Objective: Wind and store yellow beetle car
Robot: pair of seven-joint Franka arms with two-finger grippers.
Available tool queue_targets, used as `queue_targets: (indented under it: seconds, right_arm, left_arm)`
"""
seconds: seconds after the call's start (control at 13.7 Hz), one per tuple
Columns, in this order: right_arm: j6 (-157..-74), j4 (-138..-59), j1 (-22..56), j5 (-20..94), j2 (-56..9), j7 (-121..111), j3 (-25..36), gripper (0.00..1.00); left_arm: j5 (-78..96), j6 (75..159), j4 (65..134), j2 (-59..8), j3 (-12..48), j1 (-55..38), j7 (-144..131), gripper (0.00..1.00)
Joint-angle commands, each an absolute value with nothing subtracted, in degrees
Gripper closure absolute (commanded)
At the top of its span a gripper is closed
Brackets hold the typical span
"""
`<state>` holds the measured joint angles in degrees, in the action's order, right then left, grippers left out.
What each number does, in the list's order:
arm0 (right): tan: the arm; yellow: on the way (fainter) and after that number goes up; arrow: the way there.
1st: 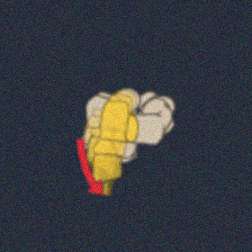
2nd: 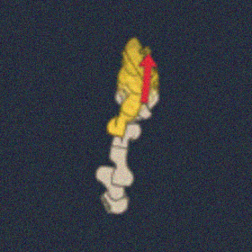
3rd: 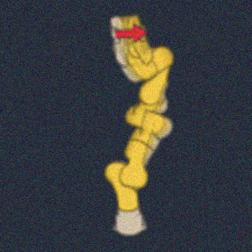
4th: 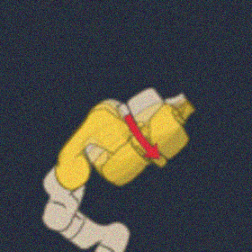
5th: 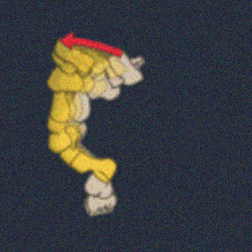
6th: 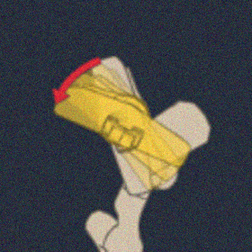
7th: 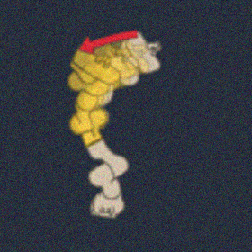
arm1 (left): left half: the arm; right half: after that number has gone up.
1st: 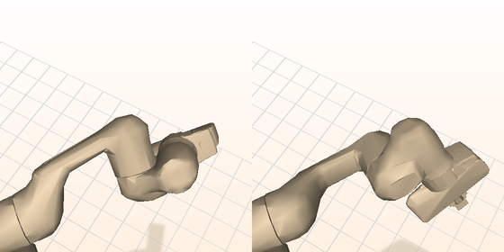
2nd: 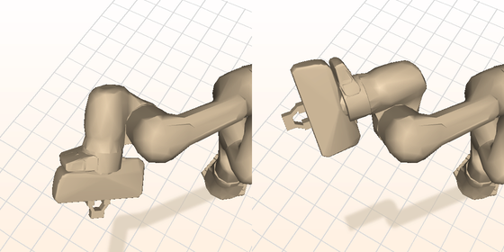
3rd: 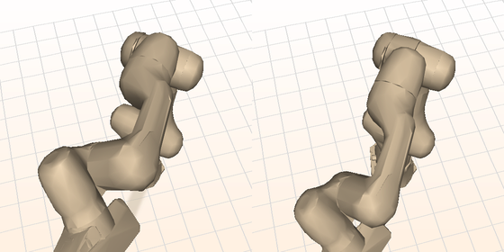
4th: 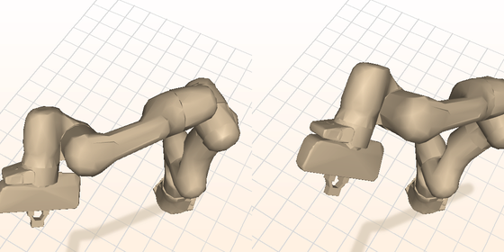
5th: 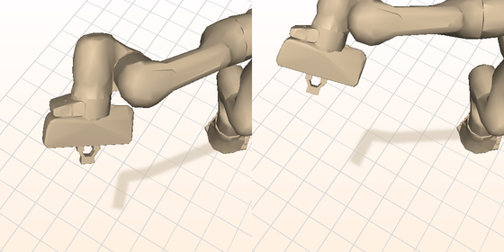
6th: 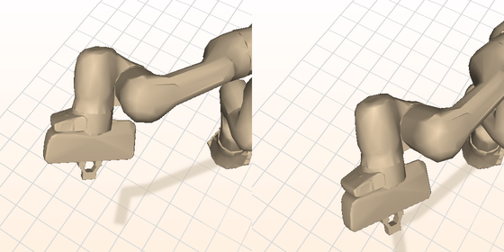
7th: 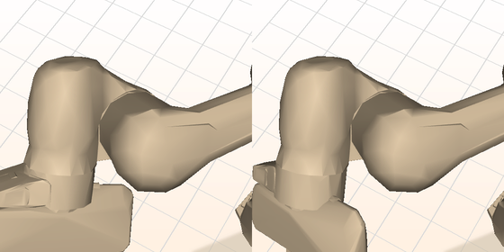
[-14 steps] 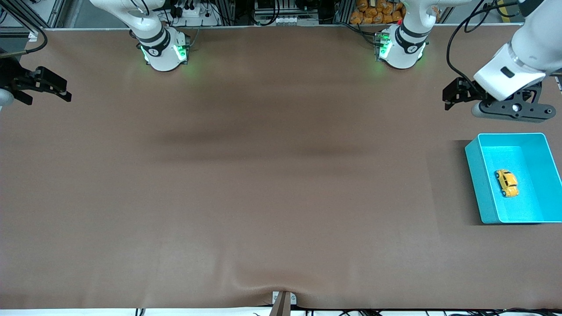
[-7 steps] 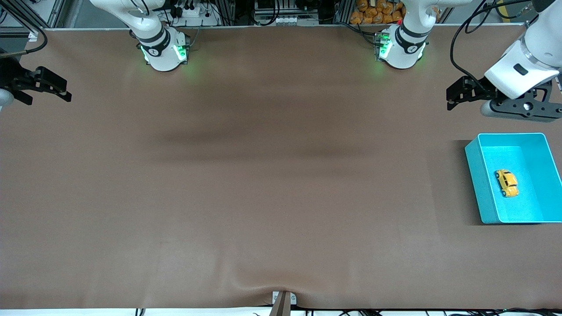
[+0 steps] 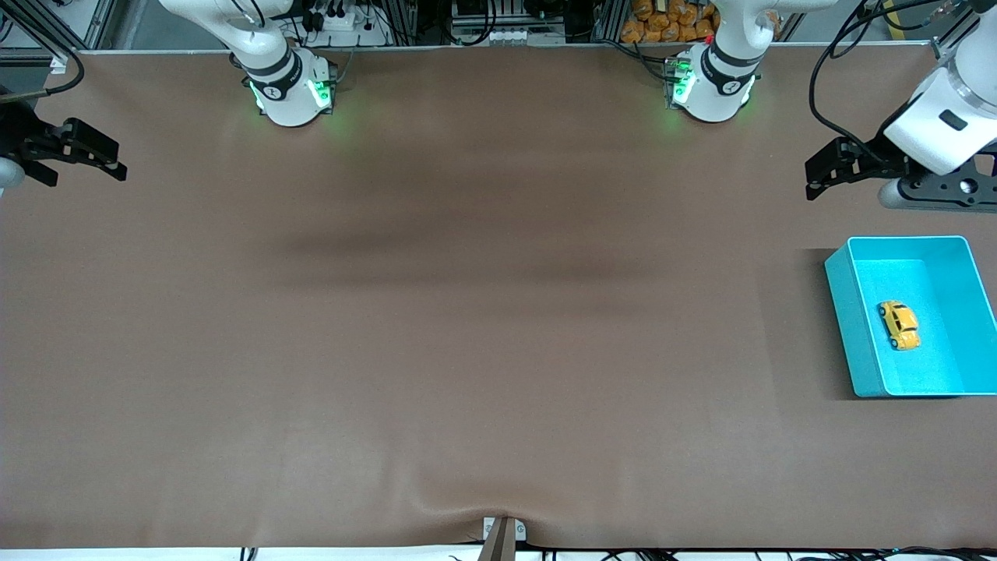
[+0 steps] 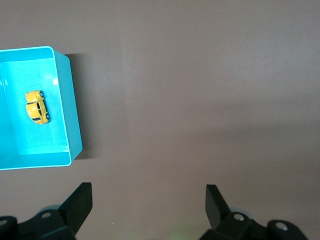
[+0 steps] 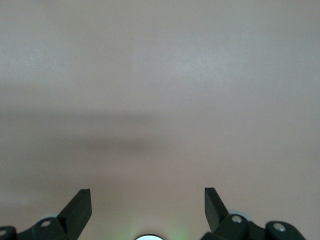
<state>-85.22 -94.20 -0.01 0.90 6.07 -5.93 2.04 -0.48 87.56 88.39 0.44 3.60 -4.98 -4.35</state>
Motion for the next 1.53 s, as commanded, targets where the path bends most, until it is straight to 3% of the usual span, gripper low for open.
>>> queue_targets:
  seconds: [0.0, 1.46]
  right_arm:
    - [-85.7, -95.0, 0.1, 1.4, 6.9, -4.9, 2.1, 0.0]
    - [-85.6, -95.0, -0.1, 1.5, 6.9, -5.0, 2.2, 0.0]
  left_arm:
    - [0.3, 86.2, 86.5, -0.5, 4.0, -4.6, -4.7, 0.0]
    - [0.5, 86.2, 86.5, -0.5, 4.0, -4.7, -6.7, 0.0]
